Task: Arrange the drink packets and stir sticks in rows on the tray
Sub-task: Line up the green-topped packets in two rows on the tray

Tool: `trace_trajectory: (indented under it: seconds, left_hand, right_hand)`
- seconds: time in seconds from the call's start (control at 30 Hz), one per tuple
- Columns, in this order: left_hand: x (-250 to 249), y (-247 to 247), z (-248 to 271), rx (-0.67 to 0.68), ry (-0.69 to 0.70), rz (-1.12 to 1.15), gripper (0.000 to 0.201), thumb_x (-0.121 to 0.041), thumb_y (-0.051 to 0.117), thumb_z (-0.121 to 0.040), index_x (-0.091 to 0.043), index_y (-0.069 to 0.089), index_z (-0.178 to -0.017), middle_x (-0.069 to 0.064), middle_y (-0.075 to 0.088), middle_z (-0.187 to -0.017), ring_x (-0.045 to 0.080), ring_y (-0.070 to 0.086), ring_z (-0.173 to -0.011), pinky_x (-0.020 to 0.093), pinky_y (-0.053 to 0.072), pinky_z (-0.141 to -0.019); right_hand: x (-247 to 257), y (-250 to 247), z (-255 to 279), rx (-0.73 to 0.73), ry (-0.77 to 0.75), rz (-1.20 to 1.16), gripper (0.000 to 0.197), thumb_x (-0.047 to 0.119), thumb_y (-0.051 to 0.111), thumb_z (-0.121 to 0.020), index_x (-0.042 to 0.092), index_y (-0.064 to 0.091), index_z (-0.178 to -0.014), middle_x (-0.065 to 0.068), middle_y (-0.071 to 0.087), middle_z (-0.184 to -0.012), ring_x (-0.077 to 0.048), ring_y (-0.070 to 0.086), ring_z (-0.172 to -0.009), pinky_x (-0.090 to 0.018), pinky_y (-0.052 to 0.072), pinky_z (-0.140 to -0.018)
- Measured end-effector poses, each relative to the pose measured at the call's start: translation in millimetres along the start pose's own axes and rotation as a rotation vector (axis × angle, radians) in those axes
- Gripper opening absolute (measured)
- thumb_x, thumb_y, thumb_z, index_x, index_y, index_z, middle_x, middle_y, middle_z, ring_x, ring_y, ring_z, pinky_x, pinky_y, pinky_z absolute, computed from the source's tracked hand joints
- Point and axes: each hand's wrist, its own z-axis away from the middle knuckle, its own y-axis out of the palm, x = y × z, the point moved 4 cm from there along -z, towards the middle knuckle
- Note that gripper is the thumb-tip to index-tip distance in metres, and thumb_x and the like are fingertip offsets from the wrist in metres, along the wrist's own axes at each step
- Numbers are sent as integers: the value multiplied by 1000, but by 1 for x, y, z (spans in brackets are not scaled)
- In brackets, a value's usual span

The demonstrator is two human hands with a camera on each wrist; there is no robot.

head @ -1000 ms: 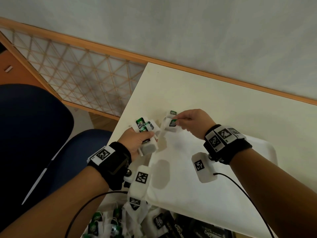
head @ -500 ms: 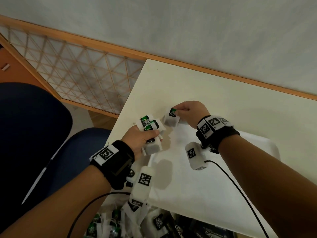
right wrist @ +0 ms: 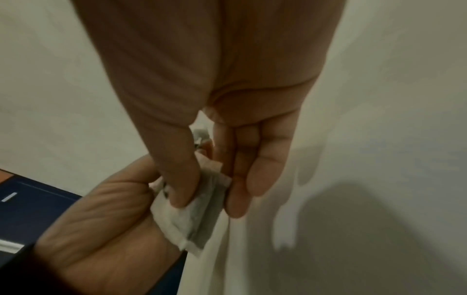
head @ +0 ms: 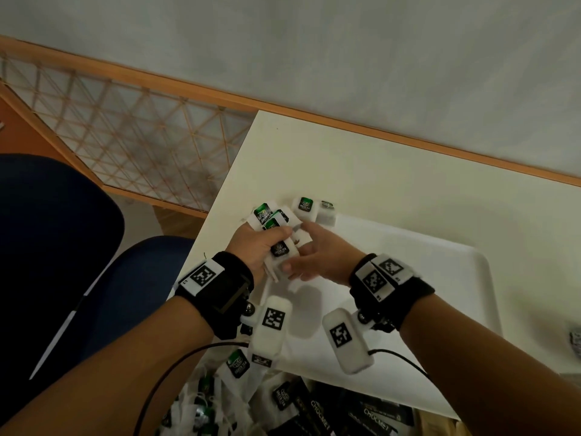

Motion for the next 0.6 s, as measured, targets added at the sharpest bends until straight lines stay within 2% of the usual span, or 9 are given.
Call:
trace_trajectory:
  seconds: [0.1, 0.13, 0.17, 0.2, 0.27, 0.33, 0.43, 0.5, 0.6]
  left_hand:
    - [-3, -5, -3, -56, 24, -11, 9, 5, 62, -82, 0, 67, -87, 10, 68, -69, 25, 63, -65, 35, 53, -65]
    - [-4, -7, -4, -82, 32, -19, 8, 5, 63, -83, -2, 67, -83, 8, 67, -66, 23, 61, -62, 33, 52, -63]
    - [-4, -10, -5, -94, 31, -13, 8, 5, 62, -83, -2, 66, -81, 8, 67, -66, 22, 61, -62, 31, 52, -61]
    - [-4, -11, -6, -92, 20, 5, 8, 5, 61, -84, -1, 65, -83, 9, 67, -70, 22, 61, -64, 30, 53, -58]
    - [-3, -13, -5, -71, -9, 49, 4, 3, 61, -86, 0, 64, -88, 14, 66, -81, 23, 63, -70, 29, 56, -57]
    - [-1, -13, -3, -38, -30, 67, 8, -7, 68, -84, -4, 66, -91, 15, 68, -91, 26, 66, -79, 31, 58, -59]
    - [3, -9, 1, 49, -71, 33, 38, -28, 78, -69, -8, 69, -100, 13, 72, -102, 29, 69, -93, 35, 57, -67]
    - [4, -4, 5, 90, -85, 22, 40, -20, 78, -69, -3, 67, -104, 15, 72, -103, 29, 69, -92, 37, 59, -71]
    - [3, 0, 7, 137, -57, -23, 24, 1, 71, -77, -5, 67, -100, 15, 73, -98, 28, 71, -87, 38, 59, -74]
  right_hand:
    - [0, -6, 8, -1, 10, 76, 77, 11, 76, -78, 23, 34, -142, -4, 72, -88, -12, 68, -72, -24, 53, -64]
    - [0, -11, 9, -11, 7, 116, 62, 11, 75, -79, 19, 48, -134, -2, 72, -85, -10, 67, -70, -24, 53, -65]
    - [1, -15, 11, -31, 1, 138, 41, 12, 74, -80, 16, 61, -119, 0, 72, -81, -9, 66, -68, -23, 53, -65]
    - [1, -20, 12, -64, -4, 127, 23, 12, 73, -81, 15, 68, -103, 0, 71, -77, -9, 65, -67, -23, 54, -66]
    - [1, -28, 12, -163, -13, 17, 5, 12, 71, -83, 15, 70, -87, 0, 71, -72, -13, 66, -68, -24, 55, -66]
    - [3, -33, 12, -270, -37, -80, 3, 11, 70, -84, 14, 69, -85, 1, 70, -72, -15, 65, -69, -28, 56, -70]
    - [7, -34, 10, -355, -79, -118, 7, 12, 71, -83, 8, 69, -88, 1, 68, -73, -15, 63, -69, -33, 56, -73]
    - [10, -32, 9, -375, -98, -100, 9, 16, 72, -83, 8, 68, -81, 0, 65, -69, -14, 61, -66, -33, 56, -73]
    - [12, -30, 8, -388, -122, -59, 14, 23, 72, -83, 17, 67, -72, 5, 63, -64, -11, 58, -65, -28, 55, -69]
